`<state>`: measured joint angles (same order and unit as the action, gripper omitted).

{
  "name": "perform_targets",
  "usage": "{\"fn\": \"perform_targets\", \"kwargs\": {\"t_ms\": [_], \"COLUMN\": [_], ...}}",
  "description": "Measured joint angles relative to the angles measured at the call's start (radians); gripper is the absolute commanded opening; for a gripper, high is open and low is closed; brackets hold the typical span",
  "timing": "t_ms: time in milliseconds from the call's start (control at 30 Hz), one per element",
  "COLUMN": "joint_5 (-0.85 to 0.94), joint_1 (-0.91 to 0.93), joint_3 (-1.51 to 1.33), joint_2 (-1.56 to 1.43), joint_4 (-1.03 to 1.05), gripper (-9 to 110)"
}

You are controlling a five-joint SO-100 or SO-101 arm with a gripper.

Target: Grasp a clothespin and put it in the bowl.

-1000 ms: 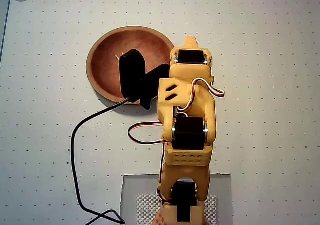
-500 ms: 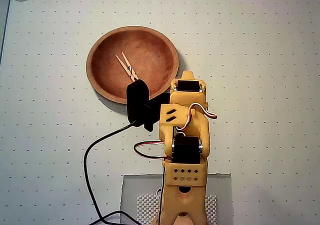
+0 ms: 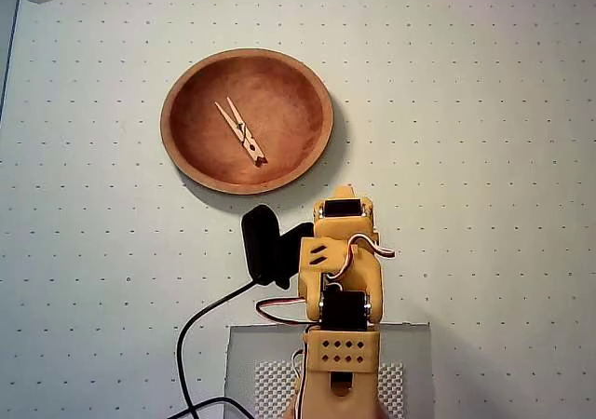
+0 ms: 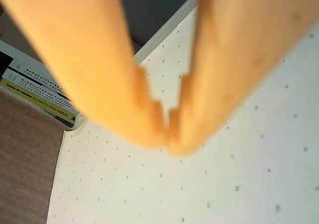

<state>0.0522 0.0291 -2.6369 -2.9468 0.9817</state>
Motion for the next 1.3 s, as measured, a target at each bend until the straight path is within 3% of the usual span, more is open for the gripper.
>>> {"fn": "perform_targets", "kwargs": {"t_ms": [533, 1300], "joint_5": [0.009, -0.055], "joint_1": [-0.049, -0.058], "joint_3": [-0.459, -0.506], "joint_2": [-0.453, -0.483], "joint_4": [0.000, 0.020], "gripper": [-3, -2]}}
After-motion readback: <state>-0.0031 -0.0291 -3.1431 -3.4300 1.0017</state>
